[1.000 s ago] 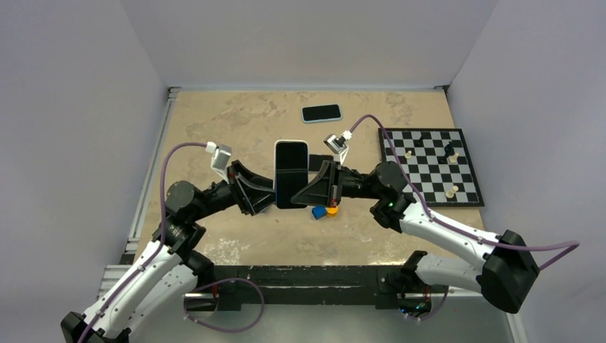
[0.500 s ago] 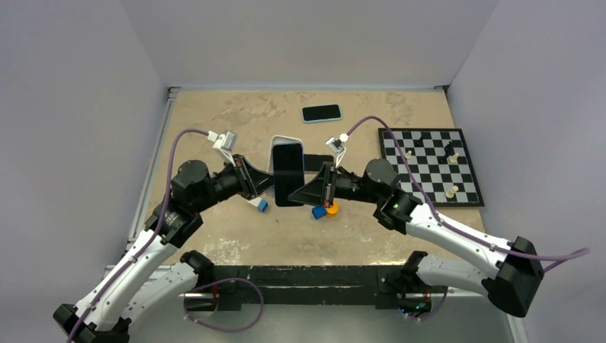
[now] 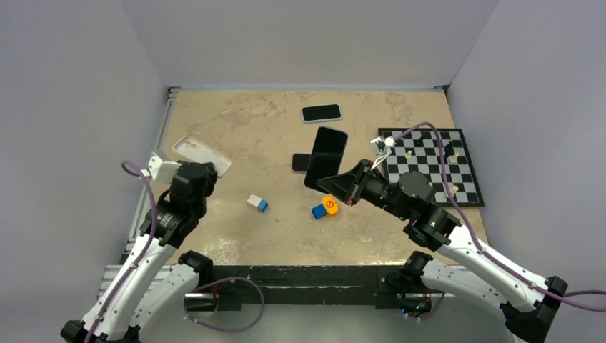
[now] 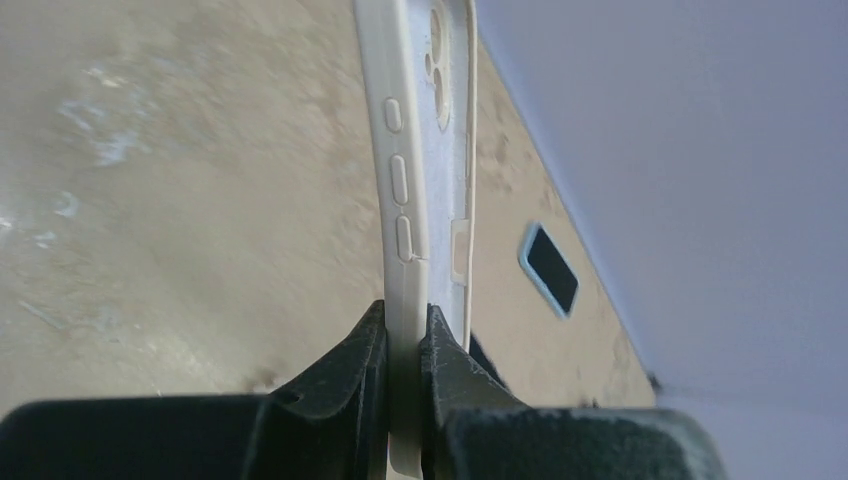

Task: Take the phone out of the phone case
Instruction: Place the phone case at the center of the board.

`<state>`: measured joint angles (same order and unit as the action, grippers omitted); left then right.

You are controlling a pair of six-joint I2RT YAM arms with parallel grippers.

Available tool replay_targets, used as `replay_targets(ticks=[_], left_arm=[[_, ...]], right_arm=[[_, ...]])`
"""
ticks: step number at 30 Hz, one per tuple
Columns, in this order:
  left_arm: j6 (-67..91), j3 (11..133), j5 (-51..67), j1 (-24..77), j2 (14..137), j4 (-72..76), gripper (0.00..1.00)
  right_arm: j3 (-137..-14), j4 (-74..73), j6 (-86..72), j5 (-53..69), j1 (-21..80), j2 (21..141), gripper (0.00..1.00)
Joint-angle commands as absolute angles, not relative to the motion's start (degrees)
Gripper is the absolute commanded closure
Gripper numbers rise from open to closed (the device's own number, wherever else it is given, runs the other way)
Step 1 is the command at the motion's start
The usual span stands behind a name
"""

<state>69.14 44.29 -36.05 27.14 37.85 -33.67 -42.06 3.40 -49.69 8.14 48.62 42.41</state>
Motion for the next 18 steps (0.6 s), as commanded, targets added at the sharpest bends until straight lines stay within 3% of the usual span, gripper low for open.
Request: replay_targets(ticks=[1,7,11,18], left_arm=[[84.53,40.08,-40.56,15.25,41.31,-33.74,1.00],[86.02,28.68,-28.09,2.52,48.68,-11.69,1.00],[83.40,17.99,-20.51,-2.90,55.68,13.34,1.00],[82.14,12.27,-21.73,-6.89,68.95,31.46,1.00]], right_arm=[[-42.56,4.50,-47.58,6.53,48.60,41.31,1.00],[-41.43,3.39,-47.15,7.21,48.60,38.85,1.00],[-42.43,1.87,-44.64,8.90,48.60,39.18,1.00],[-44.26,-2.00,-39.83,10.34,48.60,37.92,1.00]])
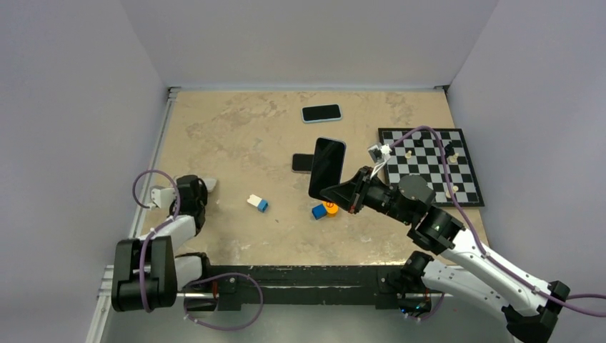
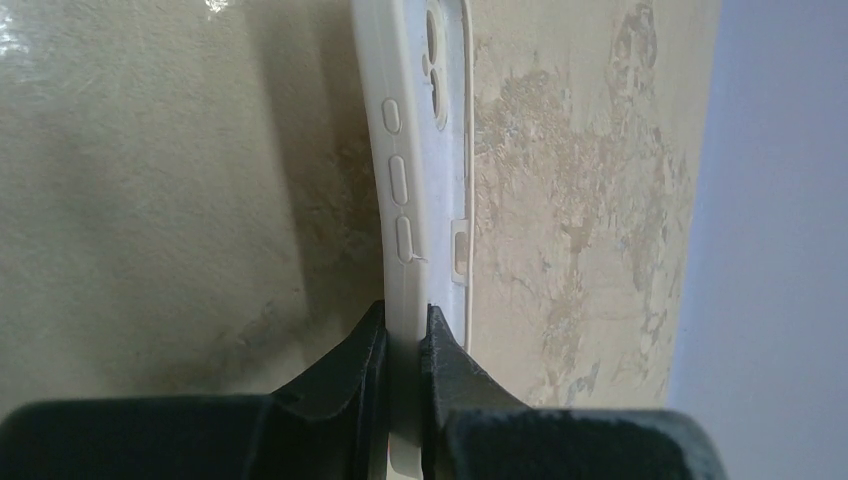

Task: Take the phone out of the phone case
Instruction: Place the phone case at the center of the board, then place the phone at the center of the board.

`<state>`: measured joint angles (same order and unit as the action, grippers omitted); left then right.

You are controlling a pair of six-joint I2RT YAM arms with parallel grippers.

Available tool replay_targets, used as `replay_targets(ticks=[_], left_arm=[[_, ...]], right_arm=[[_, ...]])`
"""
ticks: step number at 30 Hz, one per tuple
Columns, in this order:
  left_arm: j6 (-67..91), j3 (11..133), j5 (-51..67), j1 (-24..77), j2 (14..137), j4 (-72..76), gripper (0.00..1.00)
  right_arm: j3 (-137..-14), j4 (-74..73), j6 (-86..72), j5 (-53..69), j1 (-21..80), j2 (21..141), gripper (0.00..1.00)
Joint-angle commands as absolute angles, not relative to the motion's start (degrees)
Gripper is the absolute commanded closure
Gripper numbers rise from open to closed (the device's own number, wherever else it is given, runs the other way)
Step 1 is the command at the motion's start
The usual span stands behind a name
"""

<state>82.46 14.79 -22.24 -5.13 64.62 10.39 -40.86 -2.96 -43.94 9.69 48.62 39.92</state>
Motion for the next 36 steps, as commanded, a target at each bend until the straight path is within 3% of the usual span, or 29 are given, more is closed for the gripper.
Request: replay_targets(ticks=[1,5,11,13,14,15,16,17,24,26,29,33,36], left_arm=[[82.10,12.07,-21.26,-7.44,70.50,33.46,1.00],[80.38,12.08,-22.16,-7.82,73.95,35.66,0.97],[79.48,15.69,-23.43,-8.52,71.67,24.99,0.70],[80.84,18.56,-24.06,-8.53,69.31,14.93,0.45],[82.09,20.13,-24.20,-8.54,67.98,9.73,0.39],[82.34,21.96,-24.38,-8.59,66.56,5.17,0.16],[82.73,24.30,-24.46,-8.54,65.47,-0.52,0.06],[83.30,26.70,-24.78,-8.58,64.48,-7.49,0.02],[88.35,45.64,-27.01,-8.57,63.95,-47.30,0.00],[85.17,49.76,-26.03,-8.51,65.02,-51.79,0.00],[77.63,50.45,-22.10,-8.23,62.81,-48.84,0.00],[60.29,47.44,-10.78,-7.43,57.20,-33.08,0.00],[47.69,52.08,-5.22,-4.31,56.87,-29.87,0.00]], right_arm=[[-44.41,-2.49,-39.55,10.20,48.58,37.94,1.00],[-44.23,-3.01,-38.45,10.52,48.60,38.40,1.00],[-45.06,-5.45,-35.87,9.76,48.60,38.16,1.00],[-44.98,-5.84,-35.21,9.57,48.60,38.06,1.00],[-44.92,-6.00,-34.79,9.38,48.60,38.06,1.00],[-44.96,-6.10,-34.31,9.28,48.60,38.20,1.00],[-45.16,-6.38,-33.90,8.96,48.60,38.46,1.00],[-45.50,-7.17,-33.05,8.58,48.60,38.71,1.00],[-49.98,-15.67,-25.62,2.68,48.60,42.18,1.00],[-50.78,-17.96,-23.34,0.48,48.60,42.84,1.00],[-52.34,-22.75,-20.22,-2.85,48.59,44.89,1.00],[-54.72,-29.08,-15.38,-3.52,48.60,48.96,1.00],[-56.29,-32.37,-12.27,-3.62,48.60,52.92,1.00]])
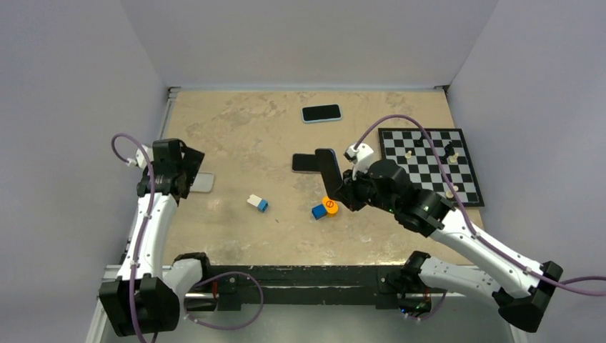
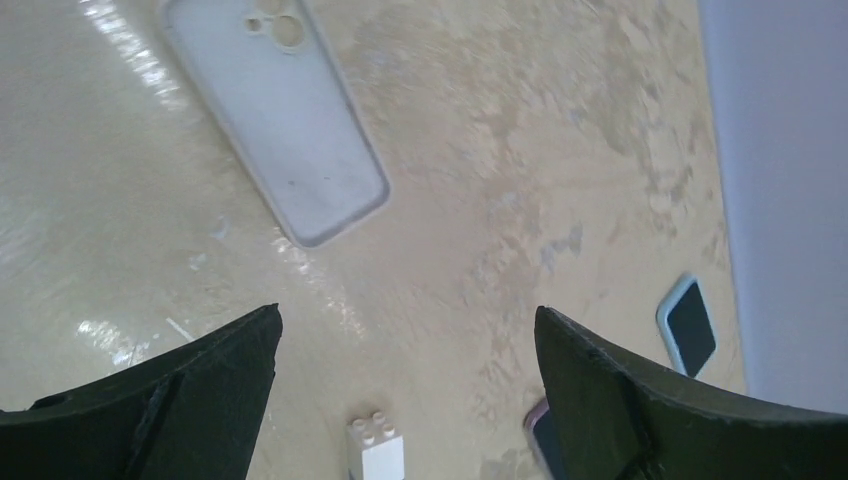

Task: Take the phone out of the phone case
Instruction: Place the phone at the center of the board.

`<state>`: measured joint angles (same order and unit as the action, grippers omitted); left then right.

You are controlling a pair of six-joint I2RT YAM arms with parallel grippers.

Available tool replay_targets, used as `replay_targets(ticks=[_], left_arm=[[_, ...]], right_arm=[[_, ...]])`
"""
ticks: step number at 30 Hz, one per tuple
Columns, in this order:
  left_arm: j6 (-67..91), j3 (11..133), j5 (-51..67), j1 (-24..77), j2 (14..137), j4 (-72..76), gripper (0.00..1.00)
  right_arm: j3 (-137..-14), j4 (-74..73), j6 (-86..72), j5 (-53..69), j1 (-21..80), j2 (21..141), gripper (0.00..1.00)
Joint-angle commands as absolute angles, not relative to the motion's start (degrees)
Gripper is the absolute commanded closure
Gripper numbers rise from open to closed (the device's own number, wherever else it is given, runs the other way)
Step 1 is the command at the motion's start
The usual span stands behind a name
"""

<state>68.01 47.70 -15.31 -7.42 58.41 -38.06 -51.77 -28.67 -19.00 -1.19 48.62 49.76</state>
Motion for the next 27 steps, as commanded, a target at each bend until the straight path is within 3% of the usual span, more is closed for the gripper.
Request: replay_targets(ticks=[1,6,10,19,27], left_arm=[[43.78,54.06,-4.40,-2.98,57.06,-29.87,0.00],[33.78,56.51,-2.55,0.97,56.50,-28.92,0.00],[32.73,54.68,2.46,1.05,56.25,-27.77,0.00],[33.08,52.57,7.45,1.23,51.54,-25.25,0.00],[33.23,52.56,8.37,1.16,50.80,-24.98,0.00]], right_arm=[[-57.00,-33.50,-11.62,-4.10,48.60,54.56,1.00],[-59.09,-34.32,-12.95,-2.46,48.60,62.16,1.00],[-57.16,-28.22,-23.45,8.53,48.60,65.59,1.00],[-32.42,-4.05,-50.72,31.51,49.52,56.19,1.00],[-19.30,5.56,-68.03,28.63,53.61,46.67,1.00]])
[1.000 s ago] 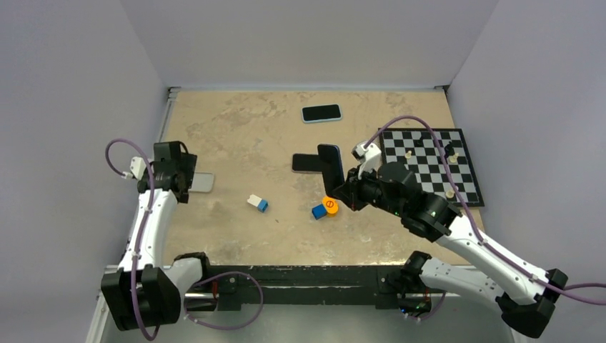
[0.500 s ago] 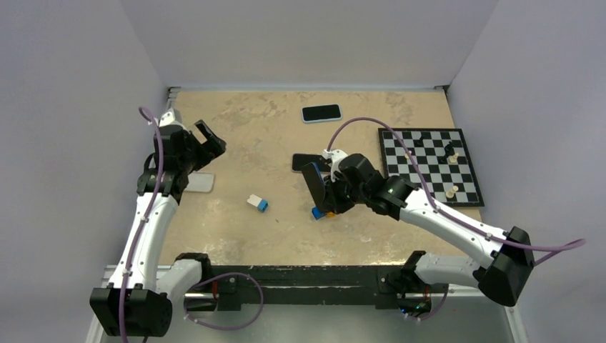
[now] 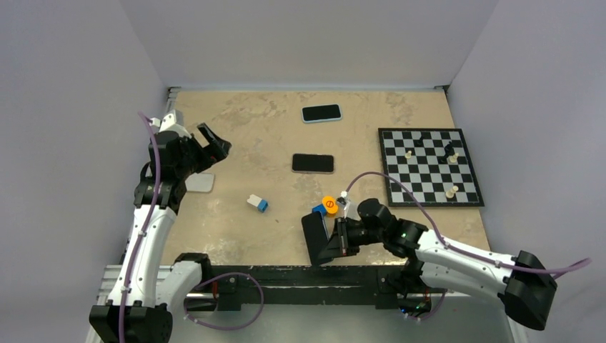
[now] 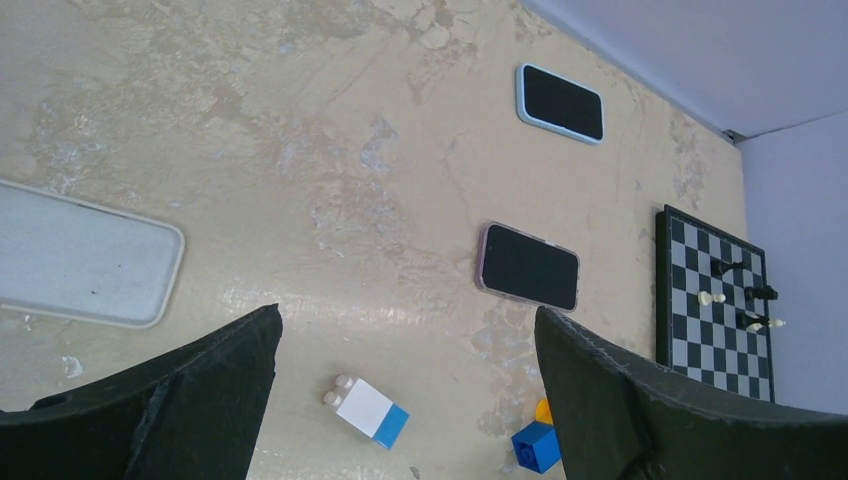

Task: Take the phone out of the phone case
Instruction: Place the phone at the center of the board.

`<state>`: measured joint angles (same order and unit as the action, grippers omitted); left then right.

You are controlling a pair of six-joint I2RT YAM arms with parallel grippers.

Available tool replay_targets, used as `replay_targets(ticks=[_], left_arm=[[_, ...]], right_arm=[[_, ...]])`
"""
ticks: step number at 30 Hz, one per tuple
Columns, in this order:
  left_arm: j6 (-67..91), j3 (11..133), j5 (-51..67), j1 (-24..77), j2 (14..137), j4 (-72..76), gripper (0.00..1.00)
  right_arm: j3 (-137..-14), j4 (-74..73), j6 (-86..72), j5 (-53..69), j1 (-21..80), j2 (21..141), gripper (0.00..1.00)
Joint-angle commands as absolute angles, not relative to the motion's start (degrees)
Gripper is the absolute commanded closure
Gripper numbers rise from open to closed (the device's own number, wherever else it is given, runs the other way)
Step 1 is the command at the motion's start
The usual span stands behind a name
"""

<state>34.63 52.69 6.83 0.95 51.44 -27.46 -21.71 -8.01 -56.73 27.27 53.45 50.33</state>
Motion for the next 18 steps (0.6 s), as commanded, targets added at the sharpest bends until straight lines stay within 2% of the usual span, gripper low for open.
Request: replay_targets(ticks=[1,5,9,12,18], left_arm=[[33.34,52.49,8.55,1.18,50.88,-24.84,0.00],[34.62,52.02,9.48,1.19,51.52,-24.46,0.00],[35.34,51.61,9.69,1.18,51.43,-23.94,0.00],[36.16,51.47,9.82,1.20,51.26,-23.75,0.00],[37.05,51.14,11.28,1.06,51.75,-22.75,0.00]], right_arm=[[-17.96,8.18,-69.68,28.02,53.66,47.43,1.00],[-15.43,27.78,-77.23,29.38,54.52,58.69,1.00],[-22.83,33.70,-77.79,28.75,58.57,70.80,1.00],[-21.90,43.75,-84.43,28.68,60.04,79.36,1.00],[-20.11,67.22,-96.34,21.48,65.26,95.22,1.00]])
